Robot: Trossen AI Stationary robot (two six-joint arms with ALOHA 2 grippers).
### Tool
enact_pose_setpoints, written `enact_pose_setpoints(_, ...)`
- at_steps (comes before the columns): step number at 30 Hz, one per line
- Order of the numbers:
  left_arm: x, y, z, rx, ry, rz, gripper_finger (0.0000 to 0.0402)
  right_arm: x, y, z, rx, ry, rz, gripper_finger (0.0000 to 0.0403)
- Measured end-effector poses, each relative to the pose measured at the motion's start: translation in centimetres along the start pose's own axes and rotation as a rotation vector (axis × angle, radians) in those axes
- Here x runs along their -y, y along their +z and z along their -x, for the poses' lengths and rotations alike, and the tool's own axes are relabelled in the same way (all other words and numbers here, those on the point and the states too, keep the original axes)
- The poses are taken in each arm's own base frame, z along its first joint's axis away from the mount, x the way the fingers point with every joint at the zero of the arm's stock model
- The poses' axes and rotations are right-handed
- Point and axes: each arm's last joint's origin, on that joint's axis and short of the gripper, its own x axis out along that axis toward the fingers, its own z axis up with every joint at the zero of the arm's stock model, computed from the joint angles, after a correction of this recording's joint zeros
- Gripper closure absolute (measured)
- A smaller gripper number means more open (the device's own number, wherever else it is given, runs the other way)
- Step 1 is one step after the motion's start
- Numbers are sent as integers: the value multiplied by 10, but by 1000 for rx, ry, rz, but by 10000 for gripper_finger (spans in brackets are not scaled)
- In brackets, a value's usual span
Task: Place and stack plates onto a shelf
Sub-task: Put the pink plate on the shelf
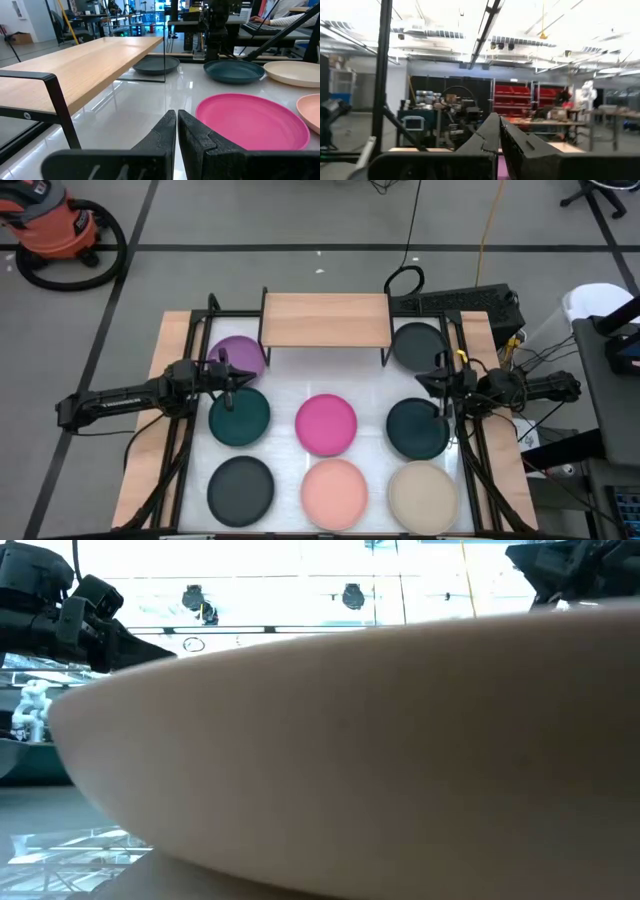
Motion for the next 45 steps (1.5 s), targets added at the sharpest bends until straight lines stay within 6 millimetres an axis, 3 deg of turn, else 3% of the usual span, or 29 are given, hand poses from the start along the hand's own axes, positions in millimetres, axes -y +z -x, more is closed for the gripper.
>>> enact_pose_setpoints(10,0,0,0,1,0,0,378,8,-5,1,-81,-298,-28,403)
enact_pose_setpoints(15,0,0,0,0,0,0,378,7,-17,-1,-188,-340,-4,403)
enact_pose_setpoints(25,0,0,0,0,0,0,378,4,-24,-10,-237,-351,39,399)
enact_pose_setpoints(38,0,0,0,0,0,0,378,-1,-33,-23,-257,-343,82,289)
enact_pose_setpoints(45,0,0,0,0,0,0,378,-5,-32,-42,-401,-319,136,271)
